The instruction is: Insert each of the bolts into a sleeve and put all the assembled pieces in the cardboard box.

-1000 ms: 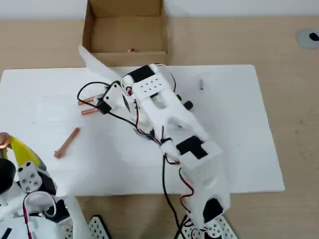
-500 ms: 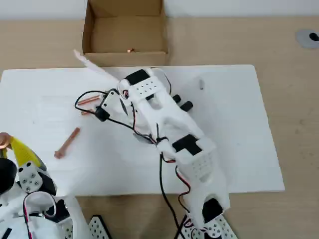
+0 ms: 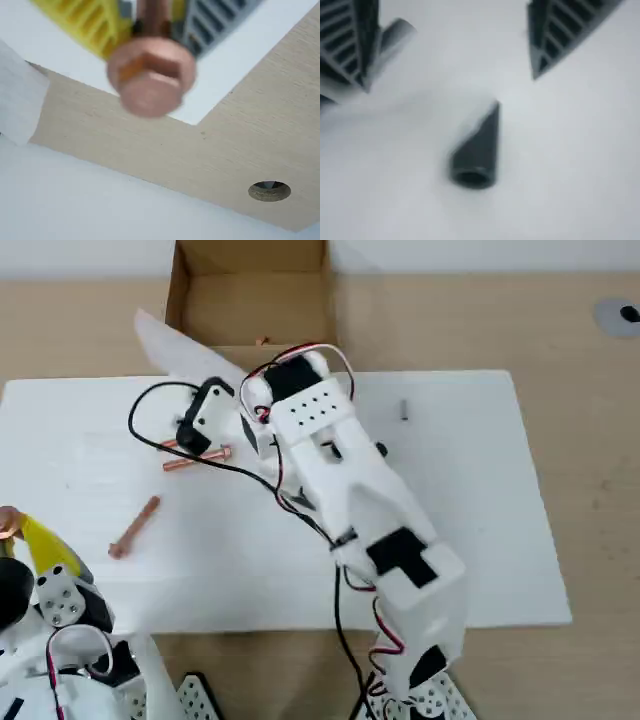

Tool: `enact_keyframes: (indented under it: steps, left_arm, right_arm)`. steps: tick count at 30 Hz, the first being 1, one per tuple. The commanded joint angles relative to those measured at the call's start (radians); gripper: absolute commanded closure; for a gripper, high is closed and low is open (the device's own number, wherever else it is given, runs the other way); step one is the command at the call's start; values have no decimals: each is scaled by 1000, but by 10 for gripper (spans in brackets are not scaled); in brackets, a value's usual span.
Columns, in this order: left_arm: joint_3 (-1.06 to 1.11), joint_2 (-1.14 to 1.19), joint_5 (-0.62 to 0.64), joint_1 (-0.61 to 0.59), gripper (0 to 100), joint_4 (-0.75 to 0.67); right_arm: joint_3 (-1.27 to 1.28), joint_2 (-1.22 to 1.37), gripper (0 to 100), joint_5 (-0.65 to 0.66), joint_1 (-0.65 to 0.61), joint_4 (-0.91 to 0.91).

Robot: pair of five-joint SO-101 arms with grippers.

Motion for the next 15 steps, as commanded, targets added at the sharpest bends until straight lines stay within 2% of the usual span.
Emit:
enact_keyframes:
  steps: [1,9,15]
  left_arm:
    - [-38,-2,-5,-5,995,-2]
    - [-38,-2,-5,-5,995,0]
    - [-38,-2,-5,-5,995,0]
  right_arm:
    - [-59,-136,750,8,-13,14]
    - [-33,-317,750,-6,-25,17]
    - [361,-348,751,-34,-180,-21]
